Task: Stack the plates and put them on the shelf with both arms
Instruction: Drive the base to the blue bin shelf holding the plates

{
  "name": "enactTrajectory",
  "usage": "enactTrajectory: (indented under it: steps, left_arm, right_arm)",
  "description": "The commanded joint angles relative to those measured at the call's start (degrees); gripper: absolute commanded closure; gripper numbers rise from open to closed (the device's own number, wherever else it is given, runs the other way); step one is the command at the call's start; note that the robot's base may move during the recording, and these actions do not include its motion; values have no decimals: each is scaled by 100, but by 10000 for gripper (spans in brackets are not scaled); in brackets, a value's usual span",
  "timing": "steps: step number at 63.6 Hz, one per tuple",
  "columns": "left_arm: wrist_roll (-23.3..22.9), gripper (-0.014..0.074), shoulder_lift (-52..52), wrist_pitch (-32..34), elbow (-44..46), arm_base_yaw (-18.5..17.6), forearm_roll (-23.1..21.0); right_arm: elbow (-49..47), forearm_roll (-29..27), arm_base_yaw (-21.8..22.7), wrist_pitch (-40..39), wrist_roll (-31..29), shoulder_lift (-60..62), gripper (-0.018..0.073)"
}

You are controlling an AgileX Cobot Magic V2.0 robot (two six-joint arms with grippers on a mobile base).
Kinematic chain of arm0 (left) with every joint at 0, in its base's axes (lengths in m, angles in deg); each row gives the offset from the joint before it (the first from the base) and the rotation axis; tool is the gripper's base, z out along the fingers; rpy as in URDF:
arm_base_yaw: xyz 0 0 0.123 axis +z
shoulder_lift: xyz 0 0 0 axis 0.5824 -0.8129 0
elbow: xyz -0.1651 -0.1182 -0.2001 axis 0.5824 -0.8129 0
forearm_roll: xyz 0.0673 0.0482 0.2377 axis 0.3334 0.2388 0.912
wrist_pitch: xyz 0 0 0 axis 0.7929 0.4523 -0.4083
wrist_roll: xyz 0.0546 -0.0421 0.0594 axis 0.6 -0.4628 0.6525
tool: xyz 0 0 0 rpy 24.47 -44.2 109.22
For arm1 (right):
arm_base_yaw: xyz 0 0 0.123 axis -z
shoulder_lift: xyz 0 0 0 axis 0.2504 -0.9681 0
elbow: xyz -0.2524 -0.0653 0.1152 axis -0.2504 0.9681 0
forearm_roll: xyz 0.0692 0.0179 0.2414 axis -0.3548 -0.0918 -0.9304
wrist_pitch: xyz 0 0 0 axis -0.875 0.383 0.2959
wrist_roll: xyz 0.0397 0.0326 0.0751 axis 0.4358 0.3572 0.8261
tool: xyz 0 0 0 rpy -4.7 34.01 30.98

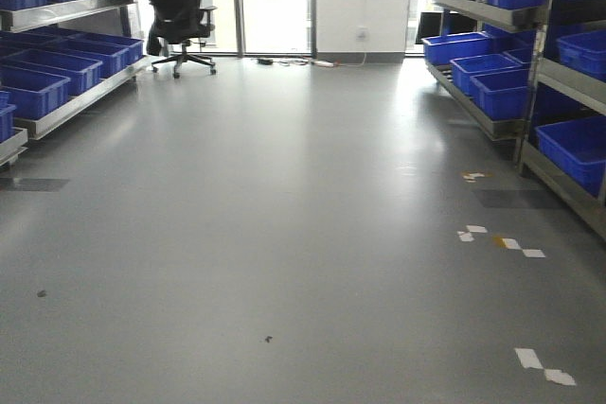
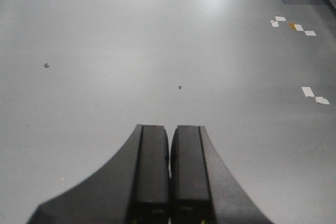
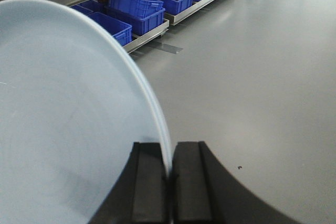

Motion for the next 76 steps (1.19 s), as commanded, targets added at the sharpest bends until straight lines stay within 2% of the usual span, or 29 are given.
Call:
enactTrajectory:
  steps: [1, 76]
  left_arm:
    - [-60, 512, -38, 424, 166, 1, 0]
    - [-60, 512, -38, 424, 166, 1, 0]
  right_arm:
    - [-160, -126, -4, -551, -6, 10, 502]
    - [-160, -126, -4, -551, -6, 10, 502]
